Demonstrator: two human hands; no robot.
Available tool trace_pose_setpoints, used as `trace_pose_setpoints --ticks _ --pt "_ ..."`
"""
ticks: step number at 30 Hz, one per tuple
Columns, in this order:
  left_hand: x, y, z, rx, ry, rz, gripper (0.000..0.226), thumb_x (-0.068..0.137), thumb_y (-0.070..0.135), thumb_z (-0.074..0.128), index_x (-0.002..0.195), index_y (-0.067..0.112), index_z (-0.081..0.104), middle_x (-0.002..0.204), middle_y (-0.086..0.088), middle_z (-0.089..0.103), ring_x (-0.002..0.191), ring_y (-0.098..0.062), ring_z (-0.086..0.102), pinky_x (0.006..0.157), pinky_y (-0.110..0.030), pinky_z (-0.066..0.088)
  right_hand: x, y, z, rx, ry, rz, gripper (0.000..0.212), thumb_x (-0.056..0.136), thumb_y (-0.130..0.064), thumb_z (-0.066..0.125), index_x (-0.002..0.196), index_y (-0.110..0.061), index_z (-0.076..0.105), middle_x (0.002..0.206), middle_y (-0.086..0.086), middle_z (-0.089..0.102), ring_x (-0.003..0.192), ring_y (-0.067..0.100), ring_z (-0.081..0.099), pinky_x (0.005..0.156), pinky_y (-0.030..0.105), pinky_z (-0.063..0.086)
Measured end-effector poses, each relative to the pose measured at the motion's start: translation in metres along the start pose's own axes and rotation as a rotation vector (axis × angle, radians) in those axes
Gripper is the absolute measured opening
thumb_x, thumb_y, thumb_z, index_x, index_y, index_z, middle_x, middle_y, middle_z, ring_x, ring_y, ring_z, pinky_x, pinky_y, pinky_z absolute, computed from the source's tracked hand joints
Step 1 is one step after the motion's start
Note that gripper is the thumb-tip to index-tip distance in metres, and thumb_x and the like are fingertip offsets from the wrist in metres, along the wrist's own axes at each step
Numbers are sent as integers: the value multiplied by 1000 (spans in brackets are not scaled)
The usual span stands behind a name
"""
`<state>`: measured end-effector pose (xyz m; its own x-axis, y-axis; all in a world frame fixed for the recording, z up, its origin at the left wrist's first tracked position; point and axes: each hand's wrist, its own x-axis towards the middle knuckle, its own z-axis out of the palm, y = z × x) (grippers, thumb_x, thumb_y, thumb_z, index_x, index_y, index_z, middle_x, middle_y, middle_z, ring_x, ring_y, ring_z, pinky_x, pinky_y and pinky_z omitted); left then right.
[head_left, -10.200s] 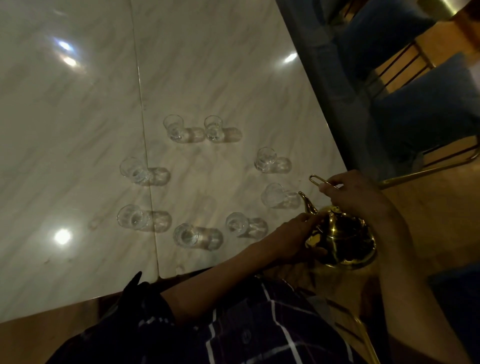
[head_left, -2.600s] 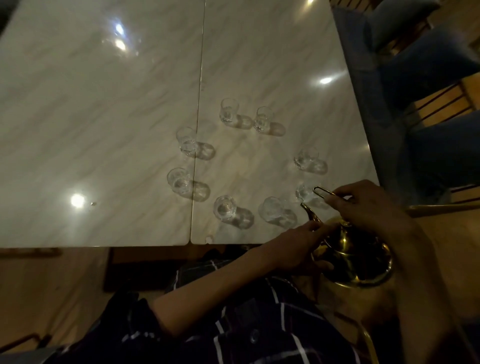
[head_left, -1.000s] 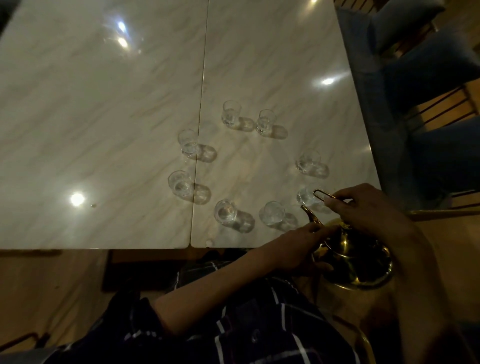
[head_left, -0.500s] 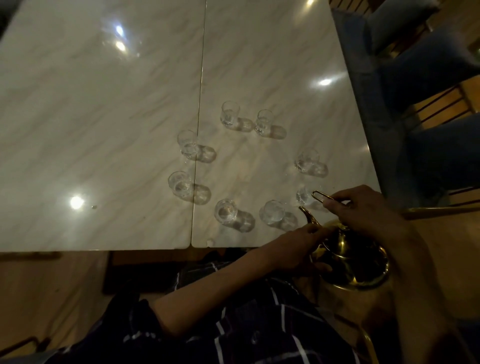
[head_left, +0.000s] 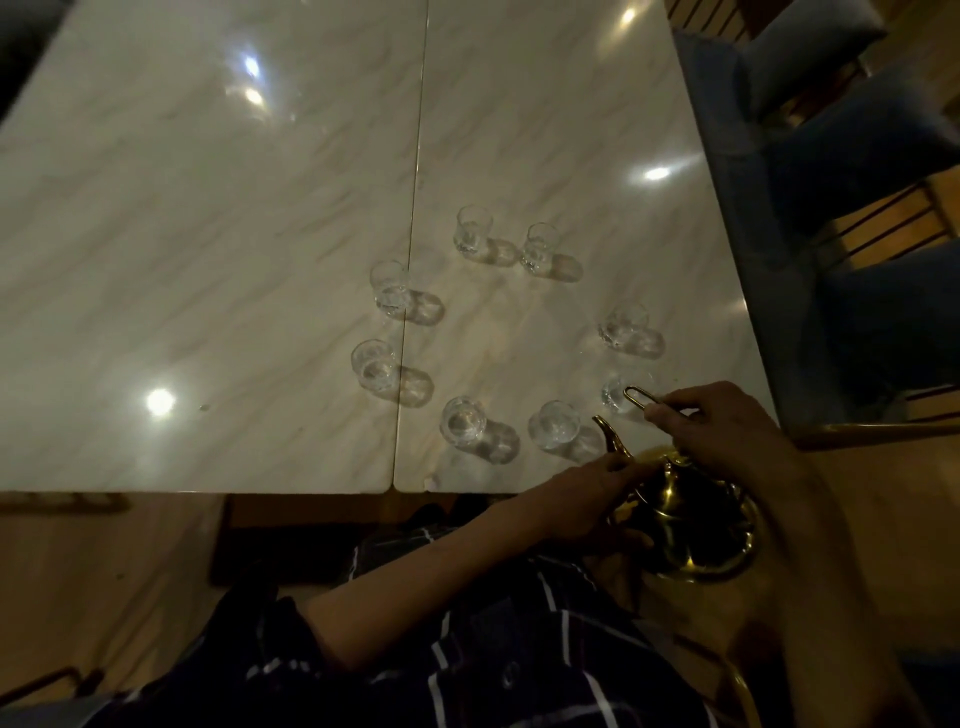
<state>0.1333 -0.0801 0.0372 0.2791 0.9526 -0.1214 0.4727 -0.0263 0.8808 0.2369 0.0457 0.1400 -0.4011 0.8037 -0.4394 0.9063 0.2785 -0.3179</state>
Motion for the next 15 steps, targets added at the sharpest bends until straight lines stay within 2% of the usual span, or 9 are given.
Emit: trace_pose_setpoints --ticks 6,9,11,15 --pt "0 -6 -1 30 -38 -25 82 91 32 72 156 16 26 152 -17 37 131 -35 48 102 -45 48 3 7 12 67 -2 2 32 91 -45 62 107 -21 75 98 0 71 81 10 64 73 30 45" --pt "-1 -12 -3 26 -42 -34 80 90 31 73 155 13 30 151 -19 39 131 -36 49 103 -46 48 3 10 17 112 17 9 28 91 -45 61 99 -23 76 96 -4 69 87 14 66 82 38 53" --pt "-2 -15 -7 -9 -3 -27 79 90 27 74 155 11 32 149 -20 41 131 -34 48 104 -41 46 1 9 18 186 38 10 23 92 -42 60 92 -24 75 88 -6 70 86 16 68 84 44 56" --pt "0 -25 -21 -19 130 -41 76 90 29 73 154 13 34 147 -18 45 129 -30 50 101 -33 44 1 1 15 393 36 -3 20 94 -33 60 87 -21 74 69 4 68 68 21 67 69 41 56"
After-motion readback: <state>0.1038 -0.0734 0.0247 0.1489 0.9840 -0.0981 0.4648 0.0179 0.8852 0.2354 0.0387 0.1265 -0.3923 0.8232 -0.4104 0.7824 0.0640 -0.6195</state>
